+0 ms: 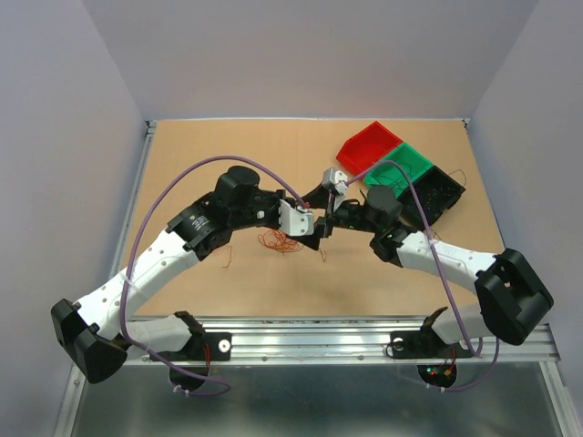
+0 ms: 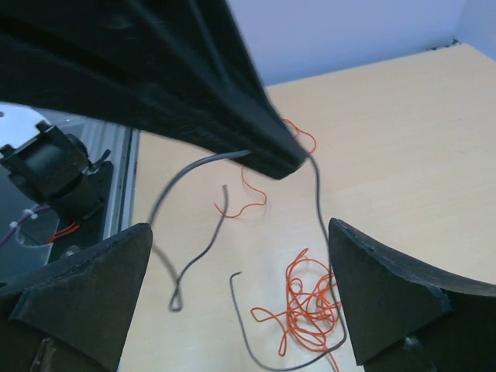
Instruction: Untangle the cables
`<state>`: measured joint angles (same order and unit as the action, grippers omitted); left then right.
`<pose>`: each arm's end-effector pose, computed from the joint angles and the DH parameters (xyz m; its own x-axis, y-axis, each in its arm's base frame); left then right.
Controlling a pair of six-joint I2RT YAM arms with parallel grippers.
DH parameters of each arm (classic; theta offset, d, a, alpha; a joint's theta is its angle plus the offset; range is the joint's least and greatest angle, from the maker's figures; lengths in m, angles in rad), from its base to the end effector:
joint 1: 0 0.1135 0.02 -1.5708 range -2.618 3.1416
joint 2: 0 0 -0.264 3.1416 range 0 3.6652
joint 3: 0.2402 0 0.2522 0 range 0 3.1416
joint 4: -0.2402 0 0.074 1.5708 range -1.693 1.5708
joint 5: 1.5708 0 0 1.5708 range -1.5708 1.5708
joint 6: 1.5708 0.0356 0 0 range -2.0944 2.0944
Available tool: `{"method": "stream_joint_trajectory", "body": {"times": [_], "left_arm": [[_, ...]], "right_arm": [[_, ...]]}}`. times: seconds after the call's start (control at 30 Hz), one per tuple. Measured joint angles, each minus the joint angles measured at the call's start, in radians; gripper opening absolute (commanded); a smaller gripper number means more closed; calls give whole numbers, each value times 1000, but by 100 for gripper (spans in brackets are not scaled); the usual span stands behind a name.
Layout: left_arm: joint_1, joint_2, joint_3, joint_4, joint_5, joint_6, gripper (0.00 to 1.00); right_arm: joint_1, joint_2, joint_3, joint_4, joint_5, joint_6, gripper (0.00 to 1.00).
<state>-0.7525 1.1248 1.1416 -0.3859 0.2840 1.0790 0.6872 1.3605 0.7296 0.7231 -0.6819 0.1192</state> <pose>0.1764 -0.1788 0.3768 0.6221 0.5767 -0.5295 0.6320 0.0292 0.7744 0.2171 0.2072 0.2850 -0.0456 0.0820 -0.9956 -0.9792 0.1937 0.0608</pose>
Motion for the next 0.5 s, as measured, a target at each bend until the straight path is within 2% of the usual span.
{"method": "stream_joint_trajectory", "body": {"times": [0.43, 0.47, 0.5], "left_arm": [[-40, -1, 15, -19, -2, -9, 0], [-40, -2, 18, -23, -2, -9, 0], [-42, -2, 21, -27, 0, -11, 0]], "right_arm": [[2, 142, 109, -53, 89, -40, 100], [2, 146, 112, -55, 89, -42, 97], [2, 151, 115, -57, 89, -45, 85]]}}
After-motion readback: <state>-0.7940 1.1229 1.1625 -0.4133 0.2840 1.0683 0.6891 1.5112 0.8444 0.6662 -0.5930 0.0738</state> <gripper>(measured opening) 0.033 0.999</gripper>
